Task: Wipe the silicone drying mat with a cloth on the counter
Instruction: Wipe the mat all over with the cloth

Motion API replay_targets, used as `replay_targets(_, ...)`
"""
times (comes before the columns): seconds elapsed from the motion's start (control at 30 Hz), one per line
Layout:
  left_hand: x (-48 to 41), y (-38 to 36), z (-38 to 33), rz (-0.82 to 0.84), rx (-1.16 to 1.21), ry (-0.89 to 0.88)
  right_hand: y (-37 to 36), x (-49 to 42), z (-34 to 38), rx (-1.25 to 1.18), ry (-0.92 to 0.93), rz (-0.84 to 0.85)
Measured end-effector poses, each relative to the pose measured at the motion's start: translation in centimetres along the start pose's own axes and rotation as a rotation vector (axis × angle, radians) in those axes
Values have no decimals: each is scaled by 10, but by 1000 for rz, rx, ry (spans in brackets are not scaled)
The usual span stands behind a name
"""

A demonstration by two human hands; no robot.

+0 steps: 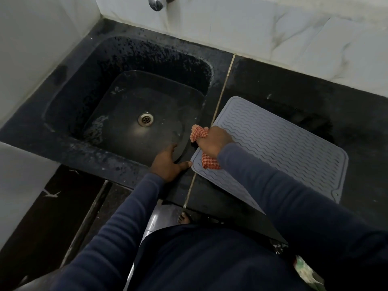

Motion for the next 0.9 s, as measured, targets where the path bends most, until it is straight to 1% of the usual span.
replay_targets(0.1, -2, 0, 3, -6, -3, 7, -8, 10, 0, -14, 3, 49)
replay_targets(0.3, -3, 3, 1, -32, -37, -32, -34, 38, -3, -91, 87, 117)
replay_targets(0.43, -6, 3, 5, 23, -74, -15, -45, 49, -8, -120, 122, 178)
replay_targets(0.5, -7, 2, 6, 52, -73, -4, -39, 45, -11, -212, 90, 241)
replay_targets(0.53, -7, 2, 7, 62, -68, 5, -30, 40, -12, -285, 72, 230)
replay_targets(0.57, -8, 1, 7, 72, -64, 17, -19, 32, -12, -347, 62, 171)
replay_targets(0.6, -7, 1, 8, 76, -61, 30, -8, 22, -13, -370, 59, 87)
replay_targets(0.67, -8, 1, 8, 62, -60, 40, 9, 3, -15, -327, 46, -50)
replay_targets(0.73, -6, 1, 6, 23, -72, 21, 9, -8, -17, -197, 32, -83)
replay_targets(0.8, -2, 1, 2, -17, -82, -6, 2, -10, -18, -68, 56, -86)
replay_targets(0.9, -1, 1, 2, -54, -84, -5, -9, -1, -15, -44, 84, -65)
Point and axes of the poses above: each hand's wrist, its own x-axis away from the middle knuckle, its own y-axis out of the back of the hand, z = x × y, the point moved 7 cm from there along -x, towards the middle knuckle, and after that the axes turned 8 degrees about -z, right-handed, at the moved point
